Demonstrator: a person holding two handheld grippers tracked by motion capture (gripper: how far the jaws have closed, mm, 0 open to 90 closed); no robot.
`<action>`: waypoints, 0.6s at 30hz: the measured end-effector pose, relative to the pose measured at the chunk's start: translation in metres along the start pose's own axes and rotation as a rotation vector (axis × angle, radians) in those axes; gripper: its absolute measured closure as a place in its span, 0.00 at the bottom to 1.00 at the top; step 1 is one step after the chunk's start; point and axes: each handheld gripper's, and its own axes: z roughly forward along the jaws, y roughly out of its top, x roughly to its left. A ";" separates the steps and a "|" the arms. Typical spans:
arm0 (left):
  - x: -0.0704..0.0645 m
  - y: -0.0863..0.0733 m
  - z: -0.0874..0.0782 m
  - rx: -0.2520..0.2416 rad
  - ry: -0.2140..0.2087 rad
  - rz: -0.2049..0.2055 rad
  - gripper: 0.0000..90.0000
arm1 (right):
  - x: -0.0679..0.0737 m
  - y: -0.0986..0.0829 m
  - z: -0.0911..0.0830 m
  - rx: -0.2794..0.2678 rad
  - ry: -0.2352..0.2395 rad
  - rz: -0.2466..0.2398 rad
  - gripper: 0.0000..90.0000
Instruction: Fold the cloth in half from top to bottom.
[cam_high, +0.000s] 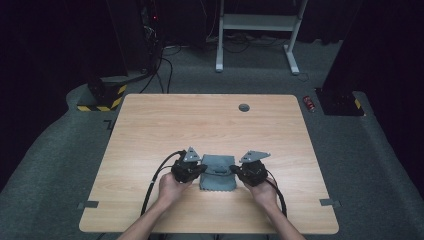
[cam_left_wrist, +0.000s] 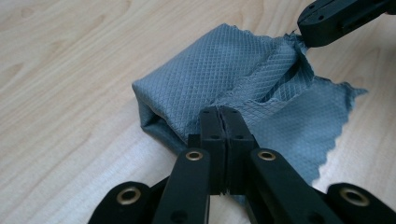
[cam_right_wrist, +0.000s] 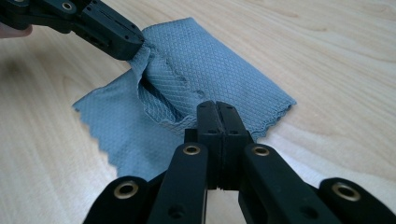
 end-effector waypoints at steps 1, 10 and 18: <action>-0.002 -0.001 0.000 0.003 0.000 0.003 0.99 | 0.001 -0.001 0.000 0.001 0.002 0.001 1.00; -0.017 -0.011 -0.004 0.002 -0.011 0.020 0.99 | 0.011 -0.012 -0.010 0.000 0.009 -0.025 1.00; -0.028 -0.019 -0.002 0.016 -0.002 0.038 0.99 | 0.018 -0.026 -0.009 0.018 0.015 -0.030 1.00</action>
